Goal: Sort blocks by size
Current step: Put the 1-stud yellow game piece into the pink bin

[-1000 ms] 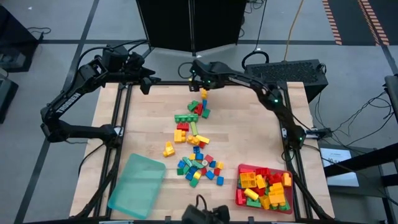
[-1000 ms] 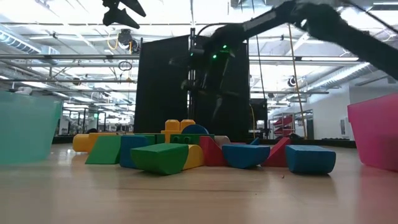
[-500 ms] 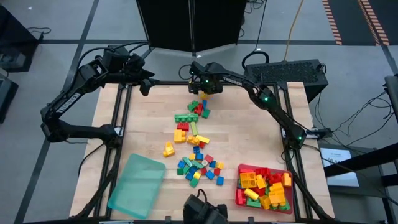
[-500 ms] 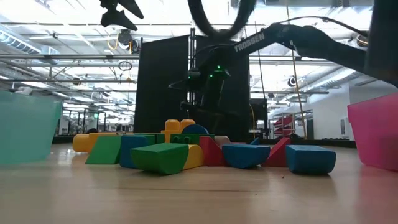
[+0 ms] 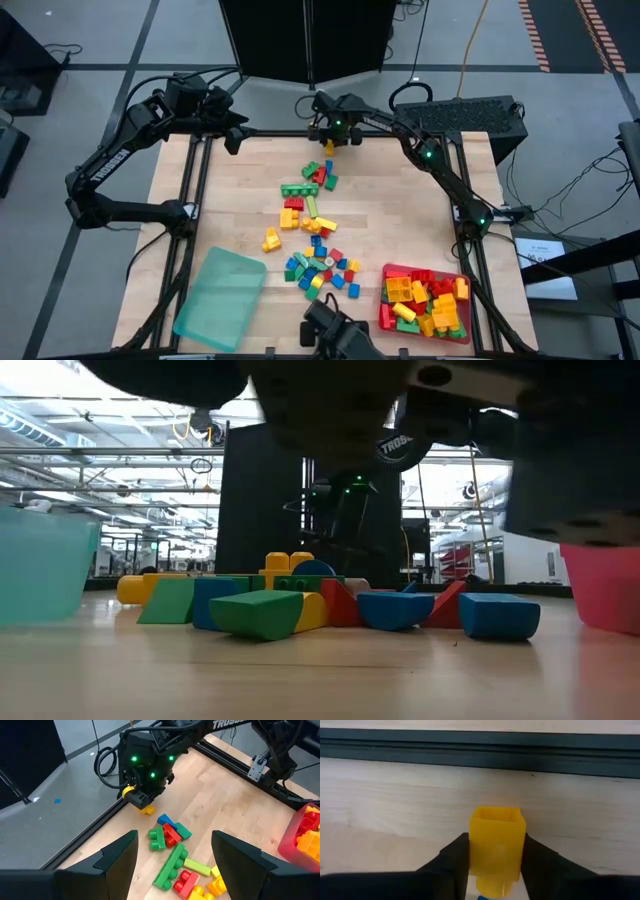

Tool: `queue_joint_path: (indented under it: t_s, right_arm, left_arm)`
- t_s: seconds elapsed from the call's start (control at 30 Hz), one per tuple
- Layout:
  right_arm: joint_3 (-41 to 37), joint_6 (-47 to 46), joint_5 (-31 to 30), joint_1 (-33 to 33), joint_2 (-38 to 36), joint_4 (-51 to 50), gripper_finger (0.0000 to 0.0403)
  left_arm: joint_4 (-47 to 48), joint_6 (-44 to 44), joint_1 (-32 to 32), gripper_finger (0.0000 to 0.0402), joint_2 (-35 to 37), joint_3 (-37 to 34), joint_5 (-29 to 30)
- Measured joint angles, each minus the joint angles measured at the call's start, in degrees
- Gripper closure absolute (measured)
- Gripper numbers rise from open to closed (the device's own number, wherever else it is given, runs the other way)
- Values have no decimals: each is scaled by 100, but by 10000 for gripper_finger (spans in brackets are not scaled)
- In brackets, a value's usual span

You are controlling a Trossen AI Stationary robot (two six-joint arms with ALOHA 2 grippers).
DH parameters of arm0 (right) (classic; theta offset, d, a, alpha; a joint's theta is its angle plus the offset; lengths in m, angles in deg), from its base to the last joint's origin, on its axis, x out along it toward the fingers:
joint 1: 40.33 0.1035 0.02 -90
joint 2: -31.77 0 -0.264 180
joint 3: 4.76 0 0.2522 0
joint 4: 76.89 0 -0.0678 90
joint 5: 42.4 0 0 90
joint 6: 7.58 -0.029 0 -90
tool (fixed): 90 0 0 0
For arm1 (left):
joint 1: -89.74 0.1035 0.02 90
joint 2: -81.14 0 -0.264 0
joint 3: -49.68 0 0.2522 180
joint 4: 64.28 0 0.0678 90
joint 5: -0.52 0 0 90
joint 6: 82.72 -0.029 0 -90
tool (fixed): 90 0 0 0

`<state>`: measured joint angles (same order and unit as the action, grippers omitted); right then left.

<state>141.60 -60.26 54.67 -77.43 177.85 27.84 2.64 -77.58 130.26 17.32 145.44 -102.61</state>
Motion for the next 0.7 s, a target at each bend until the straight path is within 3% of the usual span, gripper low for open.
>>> queue_joint_path:
  t_s: [0.33,0.57,0.7]
  right_arm:
    - [-4,524,362,65,-129,-285,288]
    - [-4,985,313,326,-795,-638,288]
    - [-3,1439,-153,749,-1462,-1597,288]
  left_arm:
    - [9,-117,-1,146,-1,0,-2]
    - [11,-165,-2,146,-1,0,-2]
    - [13,-164,0,146,1,0,-2]
